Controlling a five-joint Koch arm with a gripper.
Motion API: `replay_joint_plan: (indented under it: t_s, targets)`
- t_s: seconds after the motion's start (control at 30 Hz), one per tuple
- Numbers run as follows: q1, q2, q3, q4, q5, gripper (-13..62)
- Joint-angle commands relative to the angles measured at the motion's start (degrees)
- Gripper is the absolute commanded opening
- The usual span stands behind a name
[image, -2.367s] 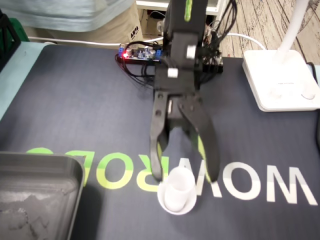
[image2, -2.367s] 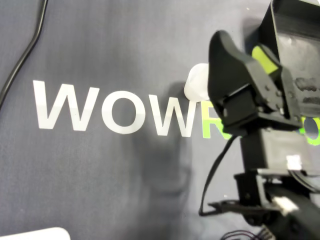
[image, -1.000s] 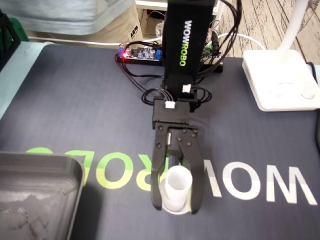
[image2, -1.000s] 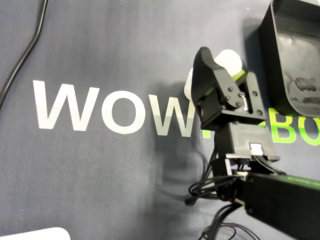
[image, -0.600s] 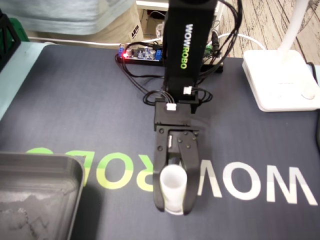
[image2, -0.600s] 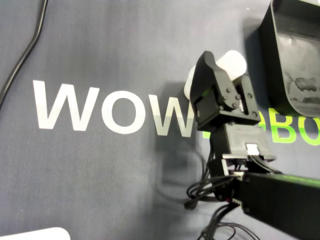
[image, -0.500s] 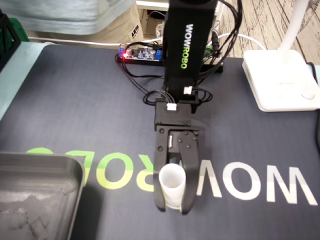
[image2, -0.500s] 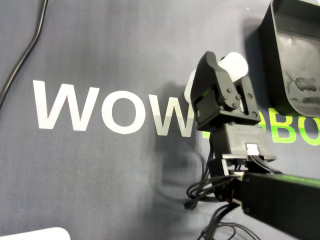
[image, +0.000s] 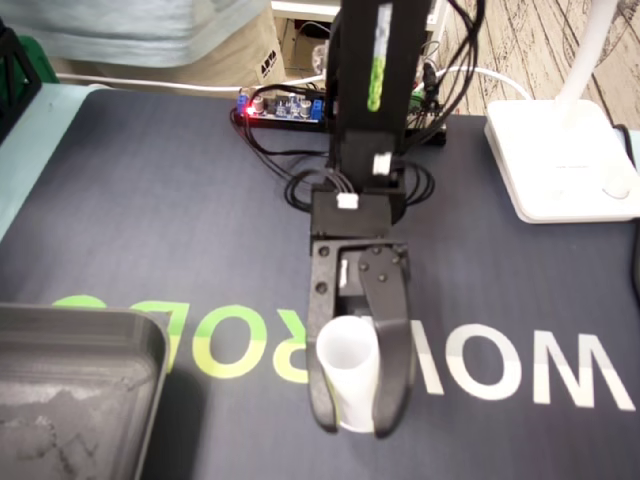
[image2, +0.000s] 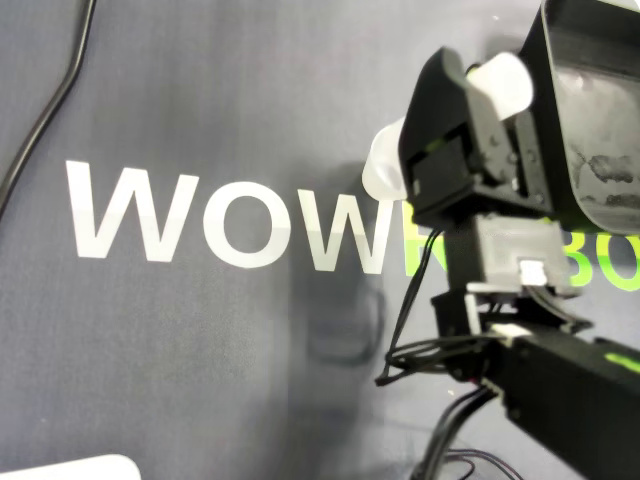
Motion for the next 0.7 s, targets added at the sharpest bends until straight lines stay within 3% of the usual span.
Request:
replay_joint_plan:
  t_s: [0.0,0.33,0.67]
  targets:
    - [1.1,4.7,-5.8,4.7,3.6,2.8]
    - [12.8,7.1,-36.6,38.5,27.0,2.9]
    - [28.7,-8.3,-66.7,59.6,64.8,2.8]
